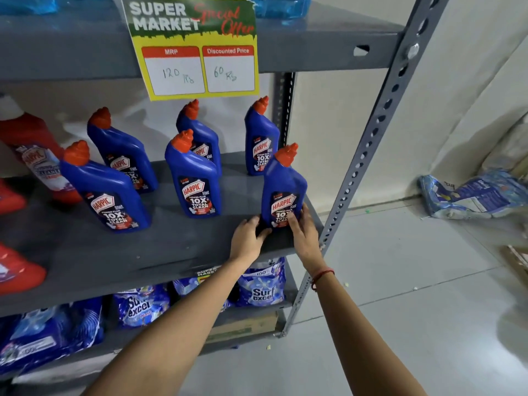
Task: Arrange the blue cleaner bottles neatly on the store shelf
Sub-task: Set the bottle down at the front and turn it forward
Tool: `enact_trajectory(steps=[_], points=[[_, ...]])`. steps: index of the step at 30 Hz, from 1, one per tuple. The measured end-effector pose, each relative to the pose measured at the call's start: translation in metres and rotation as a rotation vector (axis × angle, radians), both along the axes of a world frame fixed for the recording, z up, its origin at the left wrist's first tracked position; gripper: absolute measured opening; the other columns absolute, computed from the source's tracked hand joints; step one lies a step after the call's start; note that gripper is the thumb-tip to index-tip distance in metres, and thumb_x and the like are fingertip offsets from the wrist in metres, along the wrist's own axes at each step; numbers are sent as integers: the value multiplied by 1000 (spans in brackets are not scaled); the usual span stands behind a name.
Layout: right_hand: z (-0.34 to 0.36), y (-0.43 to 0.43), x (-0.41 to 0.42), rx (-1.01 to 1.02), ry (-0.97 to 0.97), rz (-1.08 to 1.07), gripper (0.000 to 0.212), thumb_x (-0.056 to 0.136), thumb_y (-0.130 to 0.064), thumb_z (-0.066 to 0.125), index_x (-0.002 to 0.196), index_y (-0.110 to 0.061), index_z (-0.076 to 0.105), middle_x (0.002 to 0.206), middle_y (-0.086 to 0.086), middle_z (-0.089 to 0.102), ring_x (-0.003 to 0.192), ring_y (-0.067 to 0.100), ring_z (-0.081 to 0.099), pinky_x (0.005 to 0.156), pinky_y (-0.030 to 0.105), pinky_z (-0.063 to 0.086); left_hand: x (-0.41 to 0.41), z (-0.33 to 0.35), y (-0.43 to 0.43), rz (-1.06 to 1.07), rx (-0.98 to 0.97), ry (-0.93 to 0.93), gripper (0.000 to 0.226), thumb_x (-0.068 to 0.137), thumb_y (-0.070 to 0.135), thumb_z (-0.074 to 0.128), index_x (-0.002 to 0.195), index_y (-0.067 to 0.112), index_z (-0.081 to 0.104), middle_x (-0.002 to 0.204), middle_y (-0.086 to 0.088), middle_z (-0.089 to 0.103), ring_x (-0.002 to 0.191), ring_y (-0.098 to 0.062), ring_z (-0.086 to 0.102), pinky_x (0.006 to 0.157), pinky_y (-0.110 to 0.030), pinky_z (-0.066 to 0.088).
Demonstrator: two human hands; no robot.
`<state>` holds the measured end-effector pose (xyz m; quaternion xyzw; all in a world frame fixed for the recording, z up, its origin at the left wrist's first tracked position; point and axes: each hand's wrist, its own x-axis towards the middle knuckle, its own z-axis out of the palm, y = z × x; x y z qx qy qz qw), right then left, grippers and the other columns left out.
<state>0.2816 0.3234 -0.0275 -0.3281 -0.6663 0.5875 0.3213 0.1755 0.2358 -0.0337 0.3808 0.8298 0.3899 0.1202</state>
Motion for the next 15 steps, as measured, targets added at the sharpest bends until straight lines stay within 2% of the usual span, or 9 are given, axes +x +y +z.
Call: enact_trajectory(steps=[5,12,15], points=[[0,-8,11,-13,8,-1,51,96,-28,47,142,-11,32,136,13,51,124,25,50,106,48,42,11,-1,-7,2,17,11,33,84,30,63,108,7,59,108,-17,65,100,-32,59,78,-34,45],[3,-11,19,-21,19,16,51,97,-25,46,143,-11,30,137,13,50,124,24,50,104,44,44,15,-1,-13,-31,40,10,35,84,30,63,109,6,58,109,-15,67,104,-30,58,83,-40,49],[5,-15,19,1,0,-19,50,97,-27,45,142,-11,32,136,12,51,122,22,51,102,37,46,16,1,-13,-42,43,6,36,85,26,63,113,5,57,114,-16,66,108,-31,58,88,-41,49]])
